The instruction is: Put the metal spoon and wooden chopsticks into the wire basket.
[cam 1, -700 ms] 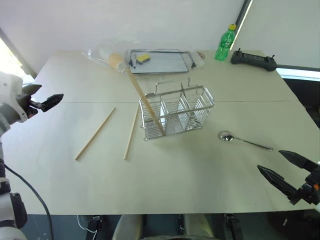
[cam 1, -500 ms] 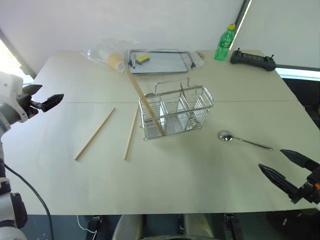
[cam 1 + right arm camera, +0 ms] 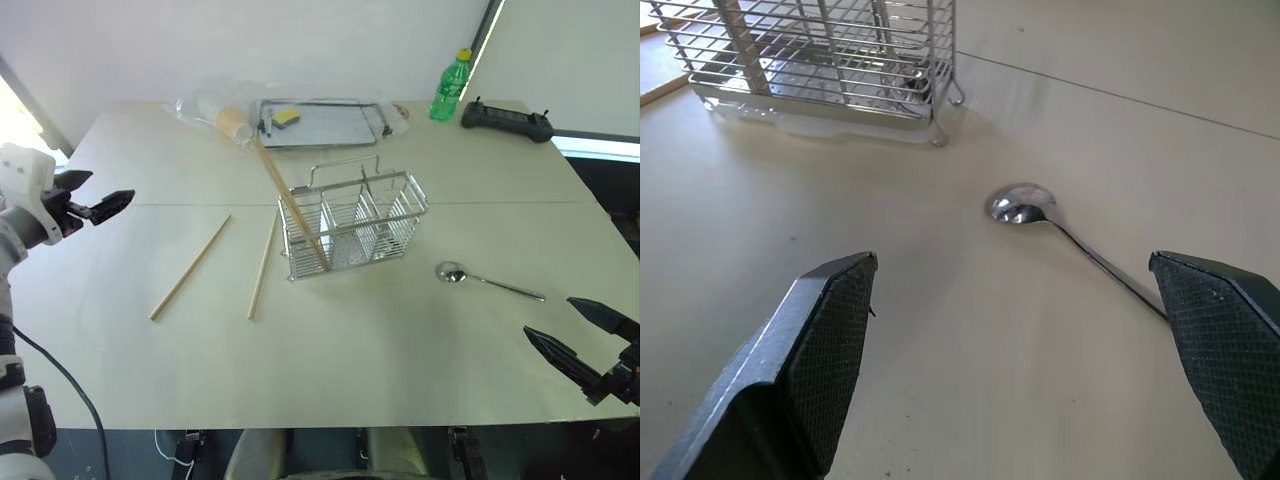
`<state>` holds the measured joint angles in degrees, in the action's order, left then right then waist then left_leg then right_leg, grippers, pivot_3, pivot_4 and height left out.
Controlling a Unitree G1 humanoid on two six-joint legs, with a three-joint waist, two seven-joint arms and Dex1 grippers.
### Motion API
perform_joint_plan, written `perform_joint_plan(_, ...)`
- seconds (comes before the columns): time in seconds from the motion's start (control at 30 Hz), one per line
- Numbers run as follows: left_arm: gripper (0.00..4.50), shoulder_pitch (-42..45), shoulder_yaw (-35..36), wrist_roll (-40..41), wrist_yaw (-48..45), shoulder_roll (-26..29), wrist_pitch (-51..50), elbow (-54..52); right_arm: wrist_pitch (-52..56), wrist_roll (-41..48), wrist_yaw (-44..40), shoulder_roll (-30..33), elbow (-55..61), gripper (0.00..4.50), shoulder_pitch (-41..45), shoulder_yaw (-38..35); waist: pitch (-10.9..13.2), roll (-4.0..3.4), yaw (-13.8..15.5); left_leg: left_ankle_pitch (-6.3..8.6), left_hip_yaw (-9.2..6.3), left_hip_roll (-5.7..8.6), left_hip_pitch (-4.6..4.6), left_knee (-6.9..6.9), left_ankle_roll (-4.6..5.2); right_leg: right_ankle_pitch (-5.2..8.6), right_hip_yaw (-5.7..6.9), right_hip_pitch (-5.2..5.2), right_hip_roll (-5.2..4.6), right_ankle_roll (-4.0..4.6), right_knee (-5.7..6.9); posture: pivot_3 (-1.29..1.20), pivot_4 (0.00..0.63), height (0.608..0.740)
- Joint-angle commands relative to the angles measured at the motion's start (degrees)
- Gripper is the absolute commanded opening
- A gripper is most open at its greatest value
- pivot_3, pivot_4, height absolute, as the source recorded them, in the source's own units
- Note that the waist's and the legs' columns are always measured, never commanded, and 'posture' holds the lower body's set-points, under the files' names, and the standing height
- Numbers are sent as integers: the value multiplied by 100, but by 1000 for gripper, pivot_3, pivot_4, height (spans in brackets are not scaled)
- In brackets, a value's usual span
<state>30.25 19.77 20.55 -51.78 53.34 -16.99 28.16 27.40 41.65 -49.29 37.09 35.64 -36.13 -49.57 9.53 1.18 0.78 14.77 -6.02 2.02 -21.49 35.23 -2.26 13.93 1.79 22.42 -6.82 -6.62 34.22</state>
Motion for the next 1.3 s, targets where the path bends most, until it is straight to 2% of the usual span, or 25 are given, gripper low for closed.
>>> perform_joint_plan(0.03,4466,152,64,46,-21,93,-3,-199,-139,-33,-21,16,-9,4500,14,-9,0,0,-1,0,0,0,0,0,0,-1,0,0,0,-2,0,0,150,709)
perform_joint_plan(0.17,4466,127,-8,81,10,-10,-95,-447,-216,-166,-145,154,-207,4500,112,80,-1,2,-1,0,0,0,1,1,0,-4,0,-1,0,-7,1,0,150,709)
perform_joint_plan(0.33,4466,-161,-22,410,-234,-94,-533,-1333,-253,-297,-362,568,-558,4500,395,18,-1,2,-2,-1,7,0,1,11,0,-4,-4,-4,-1,-4,1,0,150,709)
perform_joint_plan(0.53,4466,-333,-159,1533,-613,-260,-1851,-3016,-519,-851,-736,1587,-1466,4500,1282,450,1,1,-24,-1,14,2,1,19,2,3,-6,-7,0,8,3,0,150,709)
perform_joint_plan(0.67,4466,-410,-535,2147,-933,-237,-2435,-4132,-264,-810,-845,2339,-2055,4500,2647,1278,7,-12,-52,-1,19,0,5,38,2,0,-6,-13,1,16,11,0,150,709)
perform_joint_plan(0.77,4466,-464,-856,2284,-1187,-192,-2491,-4664,342,-419,-1040,2540,-2430,4500,3573,1866,8,-15,-46,-2,15,-1,6,43,3,0,-5,-15,6,20,15,0,150,709)
perform_joint_plan(0.83,4466,-418,-1047,2393,-1260,-229,-2560,-4901,422,-488,-1318,2636,-2788,4500,4066,2347,8,-15,-36,-2,13,-1,4,42,3,-1,-5,-14,8,22,14,0,150,709)
perform_joint_plan(0.97,4466,-265,-1329,2393,-1340,-279,-2509,-5066,-118,-1250,-1968,2845,-3665,4500,4807,3432,10,-18,-5,-2,14,5,-6,45,5,-1,-5,-13,6,22,6,0,150,709)
perform_joint_plan(1.13,4466,-150,-1327,2541,-1230,-318,-2581,-5190,-458,-1958,-2899,2980,-4786,4500,5815,4555,15,-26,-47,-1,19,9,-5,49,6,-1,-6,-13,5,18,6,0,150,709)
perform_joint_plan(1.3,4466,-256,-1252,2646,-1053,-326,-2648,-5381,-983,-2703,-3387,2856,-5917,4500,6541,5263,18,-30,-124,-1,17,7,-2,46,5,-4,-6,-12,8,12,12,0,150,709)
